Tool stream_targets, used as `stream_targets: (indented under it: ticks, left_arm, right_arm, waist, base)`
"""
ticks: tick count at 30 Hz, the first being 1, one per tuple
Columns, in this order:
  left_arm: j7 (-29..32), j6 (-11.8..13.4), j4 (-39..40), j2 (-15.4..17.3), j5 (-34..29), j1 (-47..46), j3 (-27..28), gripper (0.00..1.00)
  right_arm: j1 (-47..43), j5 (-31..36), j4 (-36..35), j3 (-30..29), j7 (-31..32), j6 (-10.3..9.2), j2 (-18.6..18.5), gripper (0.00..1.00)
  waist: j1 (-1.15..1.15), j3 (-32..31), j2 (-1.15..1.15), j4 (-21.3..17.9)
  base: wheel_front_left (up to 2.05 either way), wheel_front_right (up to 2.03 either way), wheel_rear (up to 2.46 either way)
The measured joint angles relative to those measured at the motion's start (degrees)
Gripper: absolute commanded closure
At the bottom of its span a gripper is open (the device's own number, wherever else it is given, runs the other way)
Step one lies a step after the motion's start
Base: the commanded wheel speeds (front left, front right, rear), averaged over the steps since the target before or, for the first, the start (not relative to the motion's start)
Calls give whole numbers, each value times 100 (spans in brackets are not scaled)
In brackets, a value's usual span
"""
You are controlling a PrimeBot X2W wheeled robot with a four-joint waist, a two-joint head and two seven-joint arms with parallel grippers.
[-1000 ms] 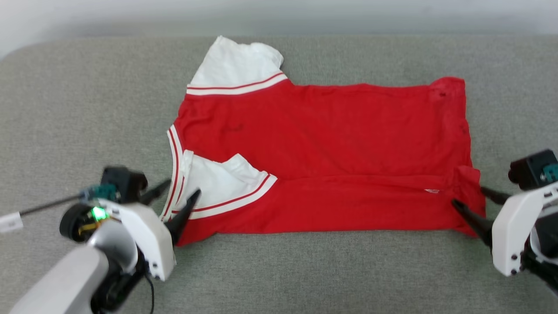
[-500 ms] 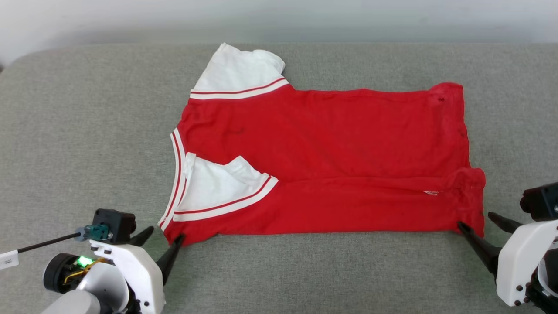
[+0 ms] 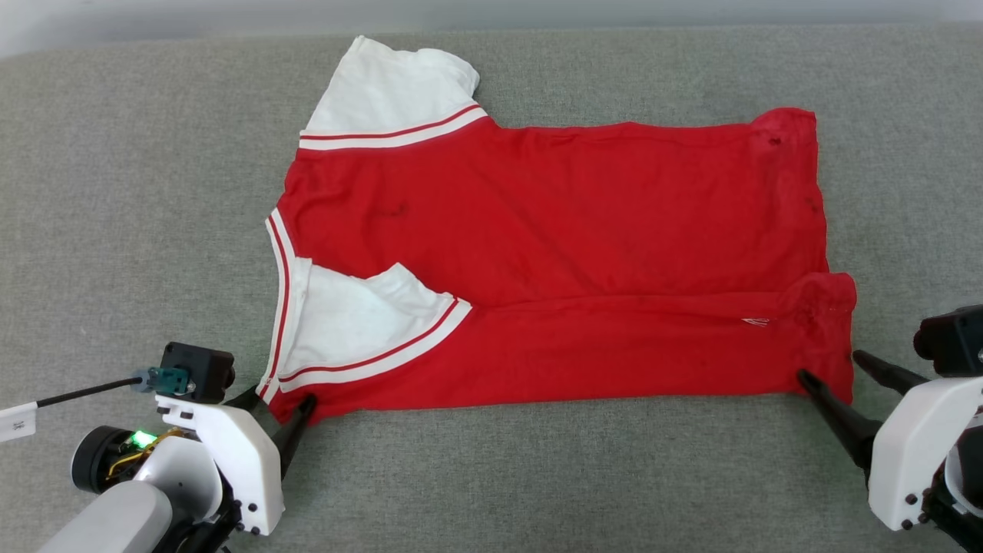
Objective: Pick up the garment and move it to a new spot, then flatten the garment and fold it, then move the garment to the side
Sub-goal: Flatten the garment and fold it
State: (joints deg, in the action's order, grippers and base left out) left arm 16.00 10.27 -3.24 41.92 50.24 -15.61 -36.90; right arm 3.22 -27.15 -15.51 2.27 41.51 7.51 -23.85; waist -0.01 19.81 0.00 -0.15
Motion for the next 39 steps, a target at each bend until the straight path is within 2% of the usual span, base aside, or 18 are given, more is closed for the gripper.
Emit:
stream_targets:
  ticks: [1, 6, 9, 21, 29, 30, 31, 32, 33, 39]
  left_arm:
    - [3, -32, -23, -11, 16, -14, -11, 100]
    - [-113, -146, -130, -165, 41, -53, -37, 100]
    - [-193, -158, -41, -152, 21, -31, -45, 100]
    - [-146, 190, 1300, 127, -25, 163, 62, 100]
    - [-52, 242, 1623, 179, -86, 160, 14, 100]
    - [-46, 241, 1619, 177, -93, 160, -2, 100]
    - [-45, 236, 1613, 172, -108, 160, -18, 100]
    - [-45, 233, 1597, 157, -108, 159, -26, 100]
    - [-44, 224, 1569, 146, -108, 153, -40, 100]
    - [-32, 136, 1348, 140, -86, 150, -91, 100]
  right_arm:
    - [-1, 41, -4, -16, 12, 0, -8, 0]
    - [-1, 253, 27, -135, 36, 0, -99, 0]
    - [-7, 410, 160, -179, 162, 0, -108, 0]
    - [305, 879, 1170, -271, 804, 0, 189, 0]
    - [528, 789, 1541, -261, 905, -1, 242, 0]
    - [550, 737, 1578, -261, 923, -2, 237, 25]
    - [575, 689, 1608, -245, 953, -3, 211, 76]
    - [583, 637, 1625, -194, 960, -7, 149, 76]
    - [591, 595, 1625, -135, 968, -11, 75, 100]
    - [632, 491, 1714, 21, 869, 4, -119, 100]
  waist:
    - [0, 0, 0, 0]
    - [0, -107, 0, 67]
    - [1, -213, 0, 141]
    - [1, -294, 0, 480]
    - [0, -82, 0, 643]
    - [0, -58, 0, 661]
    - [0, -38, 0, 678]
    - [0, -22, 0, 695]
    - [0, -9, 0, 709]
    - [1, -107, 0, 706]
  base:
    - [0, 0, 0]
    - [0, 0, 0]
    - [0, 0, 0]
    - [0, 0, 0]
    - [0, 0, 0]
    - [0, 0, 0]
    - [0, 0, 0]
    - [0, 0, 0]
    - [0, 0, 0]
    - [0, 0, 0]
